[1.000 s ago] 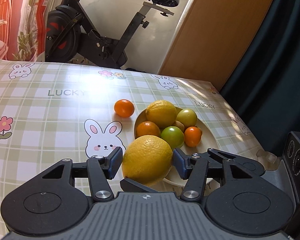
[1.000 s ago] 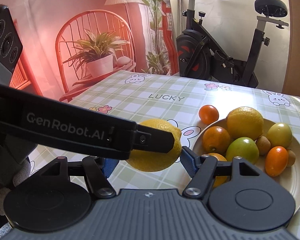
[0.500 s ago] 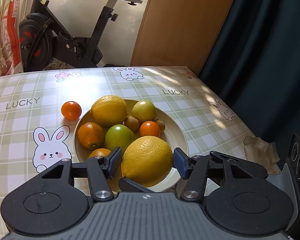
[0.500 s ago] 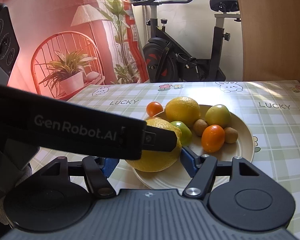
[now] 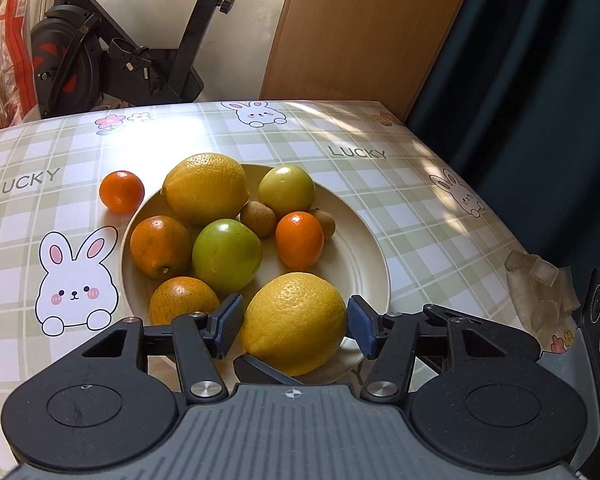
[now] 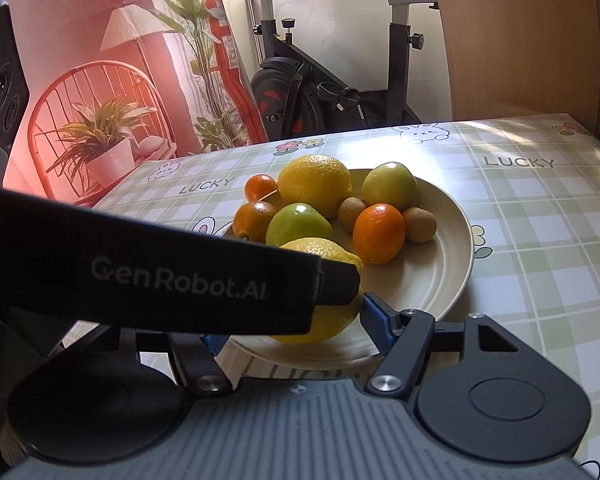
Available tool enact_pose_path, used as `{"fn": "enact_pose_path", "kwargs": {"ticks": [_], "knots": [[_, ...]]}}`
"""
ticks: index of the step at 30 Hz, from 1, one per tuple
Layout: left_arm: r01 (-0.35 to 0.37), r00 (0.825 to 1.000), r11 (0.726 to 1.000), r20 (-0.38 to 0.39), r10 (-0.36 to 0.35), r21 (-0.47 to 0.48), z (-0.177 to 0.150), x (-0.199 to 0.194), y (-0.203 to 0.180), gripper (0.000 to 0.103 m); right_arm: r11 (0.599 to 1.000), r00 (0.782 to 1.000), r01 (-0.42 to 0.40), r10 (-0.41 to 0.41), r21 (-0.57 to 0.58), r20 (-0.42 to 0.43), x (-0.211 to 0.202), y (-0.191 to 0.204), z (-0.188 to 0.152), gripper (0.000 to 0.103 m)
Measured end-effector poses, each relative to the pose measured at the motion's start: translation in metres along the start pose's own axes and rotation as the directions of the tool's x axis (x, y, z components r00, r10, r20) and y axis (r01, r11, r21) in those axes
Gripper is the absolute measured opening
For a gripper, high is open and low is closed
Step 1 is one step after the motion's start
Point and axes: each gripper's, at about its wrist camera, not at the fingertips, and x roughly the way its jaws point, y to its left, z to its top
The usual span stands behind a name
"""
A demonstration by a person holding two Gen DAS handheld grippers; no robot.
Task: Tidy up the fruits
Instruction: 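Carry the lemon with the left gripper onto the plate rim, then open the left gripper to leave the lemon on the plate, then move the left gripper to the last small orange on the cloth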
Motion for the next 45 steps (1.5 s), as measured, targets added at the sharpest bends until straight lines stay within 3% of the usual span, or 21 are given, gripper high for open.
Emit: {"fn": "enact_pose_path", "kwargs": {"ticks": [27, 34, 45], "knots": [[-0.017, 1.000, 0.999, 0.015, 0.018, -0.051, -0.003, -0.004, 0.012, 0.061, 0.999, 1.000, -0.011, 0.010, -0.041, -0.026, 0.013, 0.009, 0.000, 0.069], [-0.020, 0.998, 0.997, 0.063, 0.025, -0.081, -0.004, -0.023, 0.020, 0.061, 0.998, 0.999, 0.007, -0.010, -0.066, -0.033, 0.011, 0.014, 0.001, 0.071], [-0.061, 0.988, 0.987, 0.134, 0.081, -0.150, 0.004, -0.061, 0.062, 0.062, 0.996, 1.000, 0.007, -0.006, -0.087, 0.007, 0.000, 0.019, 0.010, 0.071]]}}
